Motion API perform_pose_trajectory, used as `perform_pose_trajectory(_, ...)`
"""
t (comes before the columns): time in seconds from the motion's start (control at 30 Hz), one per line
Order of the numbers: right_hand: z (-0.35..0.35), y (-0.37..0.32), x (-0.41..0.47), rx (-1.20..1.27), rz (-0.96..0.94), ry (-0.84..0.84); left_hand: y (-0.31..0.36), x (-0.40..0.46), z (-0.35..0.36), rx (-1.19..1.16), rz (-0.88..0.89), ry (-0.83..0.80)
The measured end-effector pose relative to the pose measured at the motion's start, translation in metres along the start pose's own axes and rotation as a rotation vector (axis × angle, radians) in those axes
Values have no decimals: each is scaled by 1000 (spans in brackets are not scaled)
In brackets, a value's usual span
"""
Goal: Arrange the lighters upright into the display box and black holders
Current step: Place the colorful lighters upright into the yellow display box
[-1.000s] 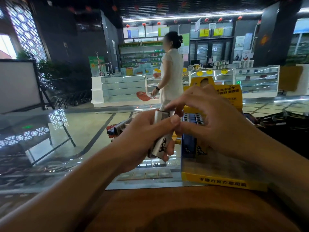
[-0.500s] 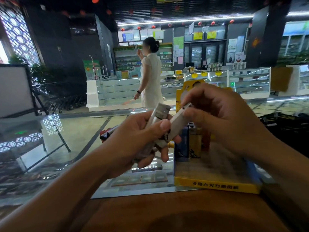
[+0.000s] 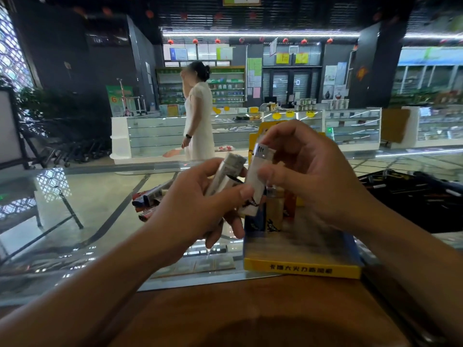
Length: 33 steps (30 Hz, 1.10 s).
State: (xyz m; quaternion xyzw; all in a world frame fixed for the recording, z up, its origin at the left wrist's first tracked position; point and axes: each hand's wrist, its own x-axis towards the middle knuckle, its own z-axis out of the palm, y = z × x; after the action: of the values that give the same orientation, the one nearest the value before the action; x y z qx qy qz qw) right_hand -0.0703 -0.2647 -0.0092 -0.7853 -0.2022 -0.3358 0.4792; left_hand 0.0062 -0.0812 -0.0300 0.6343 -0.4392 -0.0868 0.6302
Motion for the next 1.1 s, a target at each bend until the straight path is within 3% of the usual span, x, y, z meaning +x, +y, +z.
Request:
perform_pose_trajectory(0.27,-30,9,3,-15,42,248,-10,4,2,85,4,172)
perform_pose_trajectory(0.5,-65,27,-8,-235,80,186,-26,6,10,269,-99,79)
perform_pose_trajectory(0.63,-70,37,-13,-497,28,193,-27,8,6,498,-74,90)
perform_pose_trajectory(0.8,-68,43,-18,-670,27,90,-28,6,6,364,-188,76)
perform_pose_trajectory(1.1,-61,42,-15,-775,21,39,-30,5,7,332,-197,59)
